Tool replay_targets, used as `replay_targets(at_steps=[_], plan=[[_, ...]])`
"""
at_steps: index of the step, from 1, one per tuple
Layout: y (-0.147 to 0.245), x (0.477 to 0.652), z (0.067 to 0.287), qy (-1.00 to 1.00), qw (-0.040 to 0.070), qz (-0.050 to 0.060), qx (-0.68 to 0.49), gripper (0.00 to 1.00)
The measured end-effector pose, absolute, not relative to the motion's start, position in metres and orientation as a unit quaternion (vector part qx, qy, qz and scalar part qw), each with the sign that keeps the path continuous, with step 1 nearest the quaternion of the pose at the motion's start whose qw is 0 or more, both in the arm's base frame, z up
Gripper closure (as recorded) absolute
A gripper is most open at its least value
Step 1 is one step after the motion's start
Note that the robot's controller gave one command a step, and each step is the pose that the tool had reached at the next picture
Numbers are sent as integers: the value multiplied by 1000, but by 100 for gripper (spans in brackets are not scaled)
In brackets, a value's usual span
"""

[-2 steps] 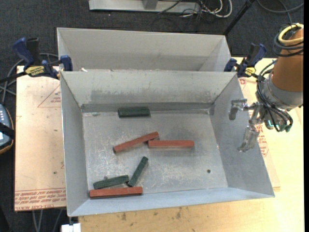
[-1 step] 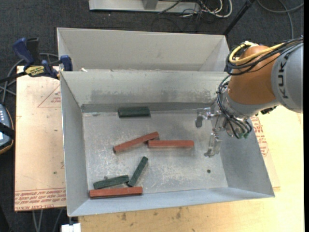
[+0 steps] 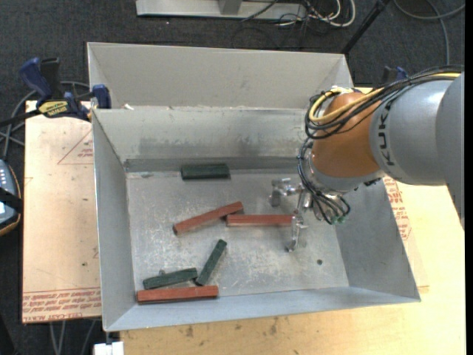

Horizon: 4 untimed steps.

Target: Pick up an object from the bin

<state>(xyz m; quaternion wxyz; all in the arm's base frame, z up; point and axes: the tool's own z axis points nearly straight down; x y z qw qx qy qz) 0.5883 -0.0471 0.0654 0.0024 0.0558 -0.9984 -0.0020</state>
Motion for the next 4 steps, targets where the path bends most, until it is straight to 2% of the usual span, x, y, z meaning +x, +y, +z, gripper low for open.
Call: replay_targets(at_steps=[1, 2, 3, 4], plan=[[-50, 590, 71, -999, -1, 0, 54, 100], [-88, 624, 71, -965, -3, 1, 262, 100], [-83, 626, 169, -965, -6, 2, 261, 100], [-76, 637, 249, -966, -7, 2, 260, 100]])
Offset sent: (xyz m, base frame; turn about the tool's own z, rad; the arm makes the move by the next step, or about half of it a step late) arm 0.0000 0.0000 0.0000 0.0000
